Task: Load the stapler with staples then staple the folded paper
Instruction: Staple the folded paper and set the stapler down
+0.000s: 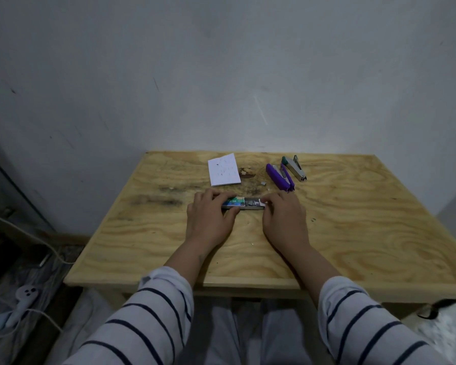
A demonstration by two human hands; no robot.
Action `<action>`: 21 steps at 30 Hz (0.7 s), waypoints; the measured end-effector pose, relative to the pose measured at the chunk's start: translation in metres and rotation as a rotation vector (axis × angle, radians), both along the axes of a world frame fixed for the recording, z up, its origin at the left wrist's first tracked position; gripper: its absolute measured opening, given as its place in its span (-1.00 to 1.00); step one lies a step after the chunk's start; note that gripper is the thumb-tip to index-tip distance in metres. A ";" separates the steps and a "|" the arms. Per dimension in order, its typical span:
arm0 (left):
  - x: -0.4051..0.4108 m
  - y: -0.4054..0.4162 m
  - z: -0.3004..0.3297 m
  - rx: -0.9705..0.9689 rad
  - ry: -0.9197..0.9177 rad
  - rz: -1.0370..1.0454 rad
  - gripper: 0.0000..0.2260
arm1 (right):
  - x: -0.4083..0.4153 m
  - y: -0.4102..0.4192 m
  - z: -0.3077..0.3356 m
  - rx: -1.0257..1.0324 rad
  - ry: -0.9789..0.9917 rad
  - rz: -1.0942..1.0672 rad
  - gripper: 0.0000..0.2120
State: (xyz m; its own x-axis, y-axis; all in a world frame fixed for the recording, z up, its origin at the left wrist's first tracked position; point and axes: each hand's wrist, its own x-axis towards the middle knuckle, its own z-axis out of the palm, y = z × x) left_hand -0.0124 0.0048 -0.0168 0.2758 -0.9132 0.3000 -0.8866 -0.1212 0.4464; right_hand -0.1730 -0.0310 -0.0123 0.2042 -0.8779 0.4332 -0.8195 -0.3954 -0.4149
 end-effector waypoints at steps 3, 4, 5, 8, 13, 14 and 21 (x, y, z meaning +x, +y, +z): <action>0.000 0.002 0.001 0.004 0.000 -0.014 -0.67 | 0.000 -0.001 -0.002 -0.014 0.014 0.027 -0.78; 0.000 0.002 0.001 0.004 0.000 -0.015 -0.67 | 0.000 -0.001 -0.002 -0.020 0.019 0.033 -0.79; 0.000 0.002 0.002 -0.001 -0.002 -0.021 -0.67 | 0.001 -0.002 -0.002 -0.030 0.018 0.041 -0.79; -0.002 0.003 0.003 -0.029 0.016 -0.074 -0.68 | 0.001 -0.001 -0.003 -0.054 -0.003 0.087 -0.81; -0.005 0.003 0.002 -0.096 0.061 -0.162 -0.67 | 0.003 0.001 0.001 -0.042 -0.017 0.198 -0.75; -0.006 0.003 0.002 -0.093 0.064 -0.165 -0.67 | 0.003 0.002 0.002 -0.023 -0.026 0.204 -0.71; -0.006 0.001 0.002 -0.109 0.078 -0.187 -0.66 | 0.004 0.001 0.001 0.013 -0.077 0.235 -0.68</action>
